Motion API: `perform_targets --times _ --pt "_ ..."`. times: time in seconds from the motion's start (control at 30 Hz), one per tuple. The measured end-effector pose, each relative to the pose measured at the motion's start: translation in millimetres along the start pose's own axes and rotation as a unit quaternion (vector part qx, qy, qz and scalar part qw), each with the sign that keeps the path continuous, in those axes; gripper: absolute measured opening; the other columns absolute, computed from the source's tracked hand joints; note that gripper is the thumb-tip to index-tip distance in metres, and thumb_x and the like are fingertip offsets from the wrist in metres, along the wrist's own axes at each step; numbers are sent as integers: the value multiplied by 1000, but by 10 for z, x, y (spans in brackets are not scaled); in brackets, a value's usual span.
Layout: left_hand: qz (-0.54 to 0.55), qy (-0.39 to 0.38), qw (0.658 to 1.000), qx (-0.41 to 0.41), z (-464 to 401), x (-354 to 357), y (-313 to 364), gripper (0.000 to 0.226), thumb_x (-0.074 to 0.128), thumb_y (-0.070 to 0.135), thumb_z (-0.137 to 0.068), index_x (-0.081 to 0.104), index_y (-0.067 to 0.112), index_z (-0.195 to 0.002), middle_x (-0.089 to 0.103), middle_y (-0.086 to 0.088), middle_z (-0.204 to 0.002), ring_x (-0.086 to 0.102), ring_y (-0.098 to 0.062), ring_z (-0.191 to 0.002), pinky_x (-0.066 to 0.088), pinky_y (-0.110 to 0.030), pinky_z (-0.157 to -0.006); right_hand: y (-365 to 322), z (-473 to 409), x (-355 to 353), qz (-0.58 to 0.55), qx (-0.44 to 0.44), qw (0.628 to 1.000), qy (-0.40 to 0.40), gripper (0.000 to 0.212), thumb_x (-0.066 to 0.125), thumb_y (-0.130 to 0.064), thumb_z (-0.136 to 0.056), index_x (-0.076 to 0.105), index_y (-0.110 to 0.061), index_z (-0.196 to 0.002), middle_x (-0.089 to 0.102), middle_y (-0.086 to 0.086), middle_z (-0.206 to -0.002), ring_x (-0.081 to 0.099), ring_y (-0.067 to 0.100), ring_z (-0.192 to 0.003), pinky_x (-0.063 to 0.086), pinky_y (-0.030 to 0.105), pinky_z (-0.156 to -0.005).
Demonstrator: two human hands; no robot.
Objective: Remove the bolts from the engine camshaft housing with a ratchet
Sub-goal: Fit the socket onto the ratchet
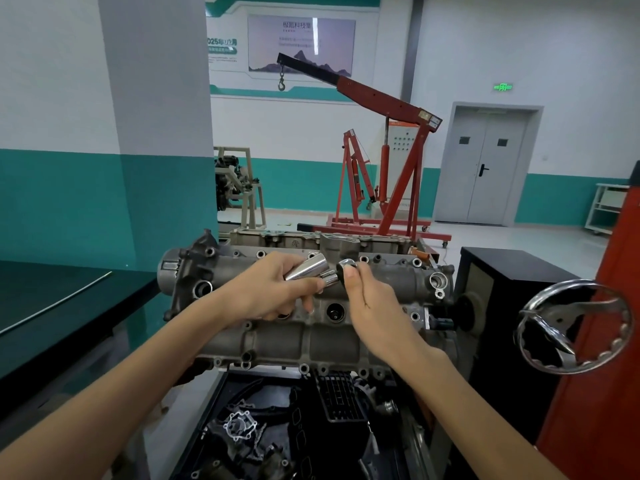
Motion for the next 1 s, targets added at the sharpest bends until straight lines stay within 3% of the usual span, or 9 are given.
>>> perform_targets --times 0.17,0.3,0.4,0.47,0.63,0.8,0.87,0.93,1.0 --pt "26 -45 998 -21 -71 27 -17 17 60 24 -89 54 9 -89 59 -3 -64 32 -7 -37 22 -14 -34 -13 13 -33 10 0 1000 16 32 23 -40 -98 46 -18 -96 55 1 -62 51 7 -53 43 23 -55" --pt "88 -91 991 -48 -99 40 -3 23 64 31 -80 56 9 -84 55 -3 -61 25 -6 -35 19 -10 -34 -80 8 -92 29 -16 999 17 33 23 -40 -98 45 -16 -99 49 -7 -57 50 -2 -51 40 14 -51" --pt "32 -65 997 -18 -93 26 80 19 62 26 -87 54 9 -84 55 -1 -58 31 -7 -35 22 -12 -34 -102 -15 -131 20 -1 1000 9 29 24 -38 -99 42 -21 -85 49 -6 -62 50 -9 -56 38 7 -55" --pt "-61 -18 998 26 -77 -3 177 17 58 23 -91 52 10 -81 57 0 -57 39 -7 -36 28 -16 -34 -113 -45 -158 26 14 1000 -4 31 24 -40 -99 42 -23 -81 51 -4 -67 51 -7 -59 37 4 -57" --pt "-324 75 932 143 6 23 458 18 58 24 -91 54 10 -80 60 -2 -69 52 -13 -56 37 -25 -53 -124 -92 -204 35 40 998 -27 34 25 -40 -100 46 -22 -80 54 -5 -73 50 0 -60 35 2 -57" --pt "-487 133 840 198 101 139 524 20 47 28 -95 36 16 -83 53 0 -76 51 -24 -64 32 -34 -54 -144 -57 -225 36 56 998 -18 39 22 -43 -100 49 -18 -85 53 -4 -77 51 -1 -67 32 13 -56" --pt "-518 151 812 224 131 147 523 21 47 27 -94 31 18 -84 54 -1 -78 53 -27 -64 30 -33 -52 -131 -33 -215 15 69 997 -23 41 21 -43 -100 50 -16 -88 50 -7 -67 51 -1 -57 31 15 -53" --pt "-470 161 833 245 167 106 528 20 53 24 -92 38 15 -83 56 -2 -75 53 -26 -61 33 -33 -51 -123 -6 -204 -67 102 992 -43 46 20 -44 -100 50 -13 -85 47 -9 -51 43 0 -37 28 11 -40" --pt "-400 180 864 248 198 23 508 15 58 18 -89 47 9 -85 56 -1 -71 52 -24 -60 37 -34 -52 -87 5 -175 -238 163 953 -88 48 19 -43 -101 48 -10 -83 51 -4 -48 33 3 -31 23 15 -31"
Point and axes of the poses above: each hand's wrist, its own z-axis away from the middle knuckle, its own x-axis out of the palm, y = z × x, the point moved 7 cm from there along -z, towards the middle knuckle
